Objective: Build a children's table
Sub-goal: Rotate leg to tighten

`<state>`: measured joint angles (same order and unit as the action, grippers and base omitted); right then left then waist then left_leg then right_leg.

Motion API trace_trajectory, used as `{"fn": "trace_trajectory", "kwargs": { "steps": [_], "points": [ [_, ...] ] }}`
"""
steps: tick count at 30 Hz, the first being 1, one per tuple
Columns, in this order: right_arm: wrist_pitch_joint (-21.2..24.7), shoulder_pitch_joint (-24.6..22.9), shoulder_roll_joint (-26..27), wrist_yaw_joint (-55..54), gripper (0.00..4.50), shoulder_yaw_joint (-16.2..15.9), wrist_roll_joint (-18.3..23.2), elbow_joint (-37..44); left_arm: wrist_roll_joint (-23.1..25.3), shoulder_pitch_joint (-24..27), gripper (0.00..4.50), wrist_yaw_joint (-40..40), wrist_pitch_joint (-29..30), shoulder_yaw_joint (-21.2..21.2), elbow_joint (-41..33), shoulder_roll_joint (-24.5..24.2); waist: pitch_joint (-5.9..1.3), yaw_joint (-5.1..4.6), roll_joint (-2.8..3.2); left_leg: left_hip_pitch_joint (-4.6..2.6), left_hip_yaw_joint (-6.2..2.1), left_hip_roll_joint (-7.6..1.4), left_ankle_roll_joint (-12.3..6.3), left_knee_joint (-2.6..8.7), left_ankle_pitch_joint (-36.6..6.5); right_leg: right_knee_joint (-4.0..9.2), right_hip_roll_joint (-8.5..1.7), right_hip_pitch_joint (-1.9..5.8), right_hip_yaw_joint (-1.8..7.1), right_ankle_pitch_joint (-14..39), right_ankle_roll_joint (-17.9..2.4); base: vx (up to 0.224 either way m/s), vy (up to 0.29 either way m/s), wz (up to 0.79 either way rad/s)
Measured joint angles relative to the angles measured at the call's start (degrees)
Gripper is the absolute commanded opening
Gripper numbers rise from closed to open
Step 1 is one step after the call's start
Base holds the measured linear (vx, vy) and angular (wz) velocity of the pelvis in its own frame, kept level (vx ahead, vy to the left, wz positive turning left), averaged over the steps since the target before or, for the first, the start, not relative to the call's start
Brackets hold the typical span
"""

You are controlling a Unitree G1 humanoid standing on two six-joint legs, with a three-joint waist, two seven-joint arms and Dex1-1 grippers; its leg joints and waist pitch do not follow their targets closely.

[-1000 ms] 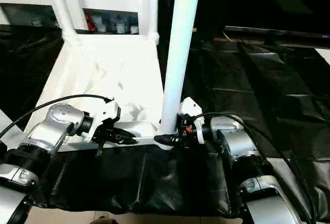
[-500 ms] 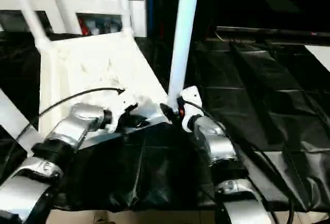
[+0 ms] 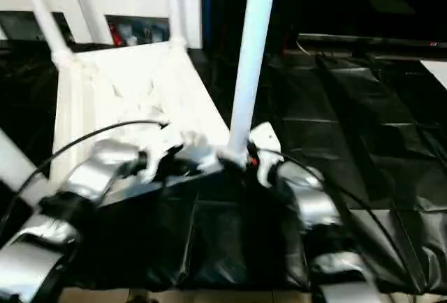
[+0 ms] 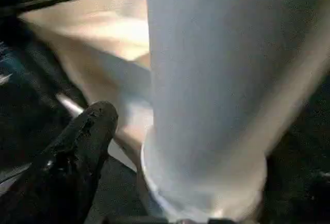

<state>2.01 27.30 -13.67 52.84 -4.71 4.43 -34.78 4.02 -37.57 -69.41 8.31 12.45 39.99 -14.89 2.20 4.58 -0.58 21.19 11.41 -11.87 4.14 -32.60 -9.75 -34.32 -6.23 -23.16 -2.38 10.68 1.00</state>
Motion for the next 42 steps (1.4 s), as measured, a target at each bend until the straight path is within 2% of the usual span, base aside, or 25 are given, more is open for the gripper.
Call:
{"fn": "trace_trajectory", "kwargs": {
  "steps": [4,7,9,11,14,15,20,21,25,28,33,36,38,40,42],
  "points": [
    [0.0,0.0,-2.5,10.4,4.25,-1.6,1.9,0.4,-1.0,1.1,0.00,-5.2,-1.2,0.5,-1.2,-2.3,0.02,0.66,-0.03,0.00,0.05,-0.02,0.00,-0.03,0.0,-0.03,-0.01,-0.01,0.01,0.0,0.0,0.000,0.000,0.00],
    [-0.1,0.1,-3.2,14.9,3.92,-2.5,2.3,-0.2,-1.3,1.4,0.00,-7.8,-1.7,0.9,-1.2,-3.4,0.06,0.71,-0.11,-0.01,0.06,-0.02,0.00,-0.06,0.0,-0.06,-0.02,0.01,0.03,0.0,0.0,0.000,0.000,0.00],
    [-0.1,0.8,-3.5,17.2,3.87,-3.2,2.4,-1.0,-1.6,1.7,0.00,-9.3,-2.2,1.2,-1.4,-4.3,0.08,0.70,-0.15,-0.01,0.06,-0.02,0.00,-0.06,0.0,-0.07,-0.02,0.01,0.03,0.0,0.0,0.000,0.000,0.00],
    [0.0,1.8,-3.8,19.6,3.60,-4.0,2.5,-2.0,-1.9,1.8,0.00,-10.8,-2.5,1.2,-1.4,-5.0,0.11,0.72,-0.22,0.00,0.05,-0.04,0.01,-0.07,0.0,-0.10,-0.02,0.01,0.00,0.0,0.0,0.000,0.000,0.00],
    [0.4,2.1,-3.9,21.2,3.51,-4.3,2.7,-2.1,-2.1,1.8,0.00,-12.2,-2.5,1.3,-1.4,-5.4,0.13,0.89,-0.27,0.02,0.06,-0.04,0.01,-0.07,0.0,-0.09,-0.02,0.01,0.01,0.0,0.0,0.000,0.000,0.00],
    [0.4,2.3,-3.9,21.6,3.33,-4.4,2.7,-2.3,-2.1,1.8,0.00,-12.5,-2.5,1.3,-1.4,-5.5,0.14,0.93,-0.28,0.02,0.06,-0.04,0.01,-0.07,0.0,-0.09,-0.02,0.01,0.01,0.0,0.0,0.000,0.000,0.00],
    [1.3,2.8,-3.7,23.4,3.02,-4.7,2.7,-2.7,-2.1,1.8,0.00,-14.2,-2.6,1.5,-1.4,-6.2,0.15,1.23,-0.31,0.02,0.06,-0.04,0.00,-0.08,0.0,-0.08,-0.02,0.00,0.00,0.0,0.0,0.000,0.000,0.00],
    [1.4,2.8,-3.6,23.5,2.80,-4.7,2.7,-2.7,-2.1,1.8,0.00,-14.3,-2.6,1.5,-1.4,-6.3,0.15,1.26,-0.31,0.02,0.06,-0.04,0.00,-0.08,0.0,-0.08,-0.02,0.00,0.00,0.0,0.0,0.000,0.000,0.00],
    [1.9,2.7,-3.3,23.1,2.70,-4.6,2.8,-2.7,-2.1,1.8,0.00,-14.1,-2.5,1.5,-1.4,-6.4,0.15,1.26,-0.31,0.01,0.06,-0.04,0.01,-0.09,0.0,-0.09,-0.02,0.00,0.01,0.0,0.0,0.000,0.000,0.00],
    [2.1,2.0,-1.8,17.1,2.64,-2.4,2.7,-2.7,-1.9,1.4,0.00,-10.7,-2.4,1.0,-0.5,-5.7,0.13,1.04,-0.33,-0.07,0.06,-0.04,0.02,-0.11,0.0,-0.18,-0.02,0.02,0.03,0.0,0.0,0.000,0.000,0.00],
    [3.0,2.1,3.8,-5.8,2.62,2.7,0.8,-3.7,0.3,-0.8,0.00,1.4,0.2,-0.6,2.0,-0.8,0.11,-0.41,-0.28,-0.24,0.03,-0.01,0.05,-0.06,0.0,-0.18,-0.02,0.03,0.07,-0.1,-0.2,0.000,0.000,0.00],
    [4.0,2.3,7.9,-18.0,2.62,5.1,-0.2,-3.6,1.3,-1.0,0.00,7.0,1.9,-1.1,2.0,1.8,0.00,-1.20,-0.03,-0.25,0.01,0.01,0.05,0.00,0.0,-0.16,-0.01,0.05,0.07,-0.1,-0.1,0.000,0.000,0.00],
    [3.3,2.1,9.4,-23.2,2.62,5.7,-0.7,-3.3,1.5,-1.0,0.00,9.1,2.5,-1.2,2.0,3.1,-0.15,-1.35,0.29,-0.23,0.00,0.03,0.05,0.01,0.0,-0.10,-0.02,0.05,0.08,-0.1,-0.1,0.000,0.000,0.00],
    [2.2,1.4,9.6,-23.9,3.18,5.8,-0.8,-3.0,1.5,-0.9,0.00,9.3,2.6,-1.2,1.8,3.4,-0.27,-1.29,0.54,-0.19,0.00,0.03,0.05,0.01,0.0,-0.10,-0.02,0.05,0.08,-0.1,-0.1,0.000,0.000,0.00],
    [1.7,1.2,9.6,-23.9,3.32,5.8,-1.7,-2.7,1.5,-0.9,0.00,9.1,2.6,-1.2,1.7,3.5,-0.31,-1.25,0.66,-0.15,0.00,0.02,0.05,0.02,0.0,-0.08,-0.01,0.03,0.06,-0.1,-0.1,0.000,0.000,0.00]
  ]
}}
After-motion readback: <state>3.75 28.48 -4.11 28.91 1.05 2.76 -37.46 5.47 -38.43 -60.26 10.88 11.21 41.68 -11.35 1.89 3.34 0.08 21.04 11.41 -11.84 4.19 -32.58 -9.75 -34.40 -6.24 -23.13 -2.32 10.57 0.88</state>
